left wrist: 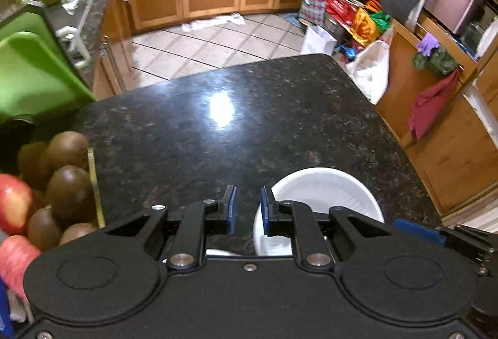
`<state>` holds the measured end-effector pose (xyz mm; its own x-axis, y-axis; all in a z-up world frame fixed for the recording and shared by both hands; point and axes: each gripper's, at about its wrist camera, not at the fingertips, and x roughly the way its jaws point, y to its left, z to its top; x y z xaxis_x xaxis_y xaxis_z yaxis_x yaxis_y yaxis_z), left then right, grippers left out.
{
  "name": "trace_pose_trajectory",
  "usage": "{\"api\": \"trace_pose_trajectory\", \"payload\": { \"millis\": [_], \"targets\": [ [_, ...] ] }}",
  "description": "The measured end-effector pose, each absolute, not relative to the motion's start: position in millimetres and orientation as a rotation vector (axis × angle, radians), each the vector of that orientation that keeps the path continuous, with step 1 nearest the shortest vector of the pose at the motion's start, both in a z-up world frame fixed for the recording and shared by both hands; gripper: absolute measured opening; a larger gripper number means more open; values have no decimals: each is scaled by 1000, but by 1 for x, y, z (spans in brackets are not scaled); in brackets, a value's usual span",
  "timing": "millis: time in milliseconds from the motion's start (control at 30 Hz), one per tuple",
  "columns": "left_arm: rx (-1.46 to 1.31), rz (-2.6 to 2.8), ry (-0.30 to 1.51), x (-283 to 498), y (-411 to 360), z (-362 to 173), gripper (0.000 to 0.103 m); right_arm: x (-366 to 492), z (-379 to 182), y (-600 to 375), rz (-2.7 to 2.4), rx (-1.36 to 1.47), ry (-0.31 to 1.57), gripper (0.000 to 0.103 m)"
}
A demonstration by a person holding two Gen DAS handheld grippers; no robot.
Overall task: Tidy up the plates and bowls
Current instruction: 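Carry the white bowl with both grippers toward another white bowl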
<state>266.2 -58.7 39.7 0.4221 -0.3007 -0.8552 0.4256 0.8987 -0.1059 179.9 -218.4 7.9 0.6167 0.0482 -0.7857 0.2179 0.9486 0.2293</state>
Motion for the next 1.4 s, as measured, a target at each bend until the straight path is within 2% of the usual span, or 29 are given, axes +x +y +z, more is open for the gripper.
{"api": "trace_pose_trajectory", "payload": {
  "millis": [500,600,833,1133,1400],
  "targets": [
    [172,-491,1116,276,-75,17,23,196,-12,-223,-68,314,965,30],
    [188,-497,1123,274,-78,14,23,196,-14,-221,-65,301,985,23],
    [190,-543,1151,269,-81,13,24,187,-10,-225,-80,284,987,22],
    [174,-606,1170,231,-92,15,25,158,-12,-235,-124,283,1025,22],
    [157,-637,1211,171,-85,16,25,98,-11,-235,-133,274,1070,22]
  ]
}}
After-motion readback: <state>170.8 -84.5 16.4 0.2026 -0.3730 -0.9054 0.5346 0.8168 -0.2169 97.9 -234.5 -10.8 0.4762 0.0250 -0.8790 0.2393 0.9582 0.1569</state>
